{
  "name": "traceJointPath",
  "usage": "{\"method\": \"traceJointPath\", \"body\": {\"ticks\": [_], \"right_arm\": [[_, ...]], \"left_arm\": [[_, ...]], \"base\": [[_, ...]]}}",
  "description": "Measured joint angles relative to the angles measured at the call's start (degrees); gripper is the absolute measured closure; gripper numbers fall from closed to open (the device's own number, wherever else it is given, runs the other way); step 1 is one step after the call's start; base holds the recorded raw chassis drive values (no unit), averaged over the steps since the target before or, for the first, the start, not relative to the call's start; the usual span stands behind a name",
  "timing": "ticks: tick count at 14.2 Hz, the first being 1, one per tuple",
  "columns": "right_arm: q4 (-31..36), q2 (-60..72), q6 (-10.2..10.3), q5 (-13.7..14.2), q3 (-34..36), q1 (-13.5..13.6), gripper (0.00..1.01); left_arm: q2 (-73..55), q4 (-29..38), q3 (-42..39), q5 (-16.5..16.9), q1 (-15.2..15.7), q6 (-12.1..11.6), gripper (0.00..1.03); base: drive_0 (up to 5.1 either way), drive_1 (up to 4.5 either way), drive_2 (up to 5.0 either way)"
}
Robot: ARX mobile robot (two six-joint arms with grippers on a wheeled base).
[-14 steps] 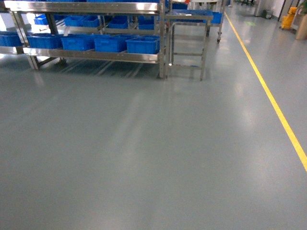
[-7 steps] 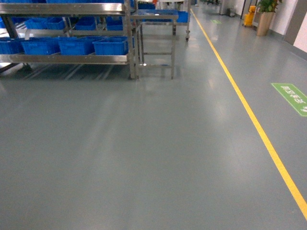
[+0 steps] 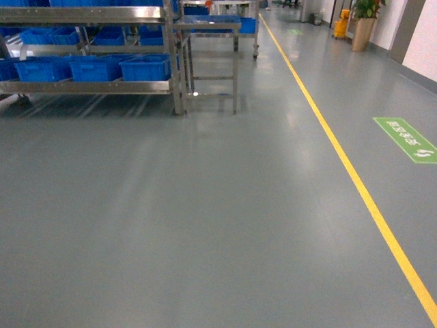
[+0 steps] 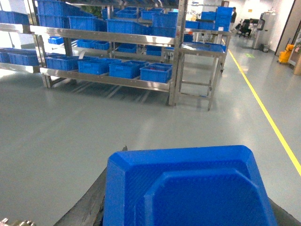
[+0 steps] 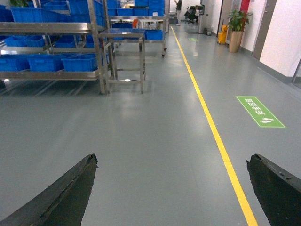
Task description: Pick blue part to blue bin on bottom shelf
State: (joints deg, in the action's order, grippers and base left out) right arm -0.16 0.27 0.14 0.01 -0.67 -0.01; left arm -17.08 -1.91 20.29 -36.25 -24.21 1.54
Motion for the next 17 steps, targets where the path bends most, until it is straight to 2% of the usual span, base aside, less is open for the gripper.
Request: {"method": "traceJointPath", "body": {"ticks": [17], "right_arm": [[-0.17, 0.0, 0.0, -0.02, 0.0, 0.0, 0.03]], "left_arm": [[-0.07, -0.07, 0.02, -0.02, 0.0, 0.0, 0.59]], "base": [[-0.1, 3.96, -4.1]]}}
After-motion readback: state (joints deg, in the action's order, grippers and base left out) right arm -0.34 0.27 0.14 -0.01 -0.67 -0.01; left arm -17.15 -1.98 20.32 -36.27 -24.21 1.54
